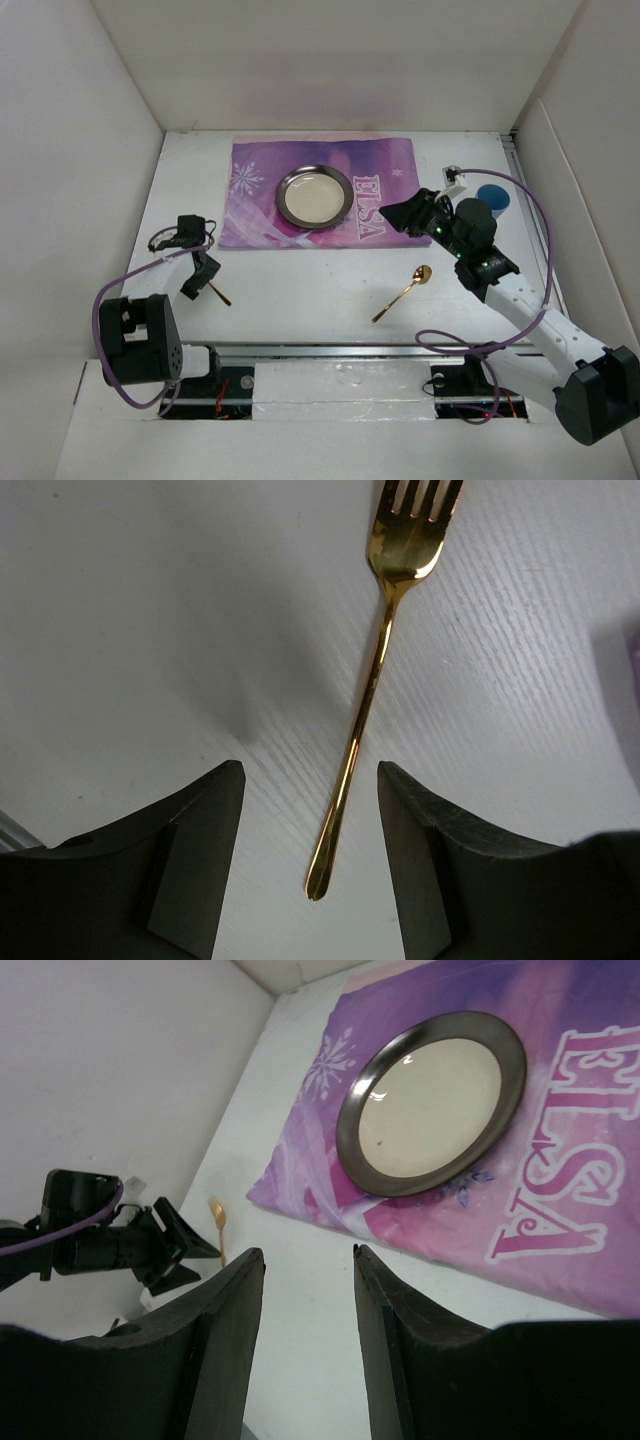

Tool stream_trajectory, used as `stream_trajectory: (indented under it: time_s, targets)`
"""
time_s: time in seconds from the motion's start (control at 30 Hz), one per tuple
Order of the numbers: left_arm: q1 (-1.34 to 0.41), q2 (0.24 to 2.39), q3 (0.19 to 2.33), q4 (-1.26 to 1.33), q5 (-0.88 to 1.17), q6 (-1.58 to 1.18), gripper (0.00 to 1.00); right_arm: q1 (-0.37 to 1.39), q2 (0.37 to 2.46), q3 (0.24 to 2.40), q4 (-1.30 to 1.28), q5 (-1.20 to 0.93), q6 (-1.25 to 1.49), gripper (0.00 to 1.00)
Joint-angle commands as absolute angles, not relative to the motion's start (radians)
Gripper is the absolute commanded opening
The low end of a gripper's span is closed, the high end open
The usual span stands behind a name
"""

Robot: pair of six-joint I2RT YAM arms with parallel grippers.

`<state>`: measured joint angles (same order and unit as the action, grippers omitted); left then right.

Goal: Set the dinner table for one person

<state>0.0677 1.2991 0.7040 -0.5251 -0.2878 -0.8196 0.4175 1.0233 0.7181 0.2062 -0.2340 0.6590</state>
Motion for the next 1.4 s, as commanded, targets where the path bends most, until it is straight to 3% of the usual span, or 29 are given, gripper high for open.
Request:
stream_trajectory:
  time_s: [0.0, 0.4, 0.53, 0.57, 0.67, 0.87, 1.13, 1.3, 1.37]
  targets:
    - [0.074, 1.344, 0.735, -0.490, -0.344, -0.847, 0.52, 0.393, 1.011, 0.706, 0.225, -0.287, 0.649, 0.47]
    - [0.120, 1.471, 0.779, -0.431, -0.310, -0.801, 0.39, 0.403, 1.006, 0.698, 0.245, -0.279, 0.649, 0.47]
    - [0.143, 1.493, 0.778, -0.413, -0.284, -0.778, 0.27, 0.403, 1.002, 0.698, 0.241, -0.265, 0.646, 0.47]
    - [0.143, 1.496, 0.781, -0.414, -0.278, -0.775, 0.17, 0.403, 0.997, 0.695, 0.239, -0.262, 0.646, 0.47]
    - [0.143, 1.493, 0.772, -0.397, -0.253, -0.762, 0.00, 0.403, 0.994, 0.695, 0.238, -0.261, 0.646, 0.47]
    - [0.143, 1.448, 0.785, -0.400, -0.230, -0.739, 0.00, 0.394, 0.999, 0.695, 0.238, -0.267, 0.646, 0.47]
    - [0.054, 1.161, 0.893, -0.295, -0.154, -0.586, 0.00, 0.385, 1.020, 0.695, 0.235, -0.250, 0.646, 0.47]
    - [-0.096, 1.313, 1.167, -0.347, -0.276, -0.451, 0.00, 0.385, 1.031, 0.696, 0.238, -0.253, 0.646, 0.47]
    - [-0.097, 1.420, 1.288, -0.348, -0.223, -0.410, 0.00, 0.385, 1.031, 0.695, 0.239, -0.236, 0.643, 0.47]
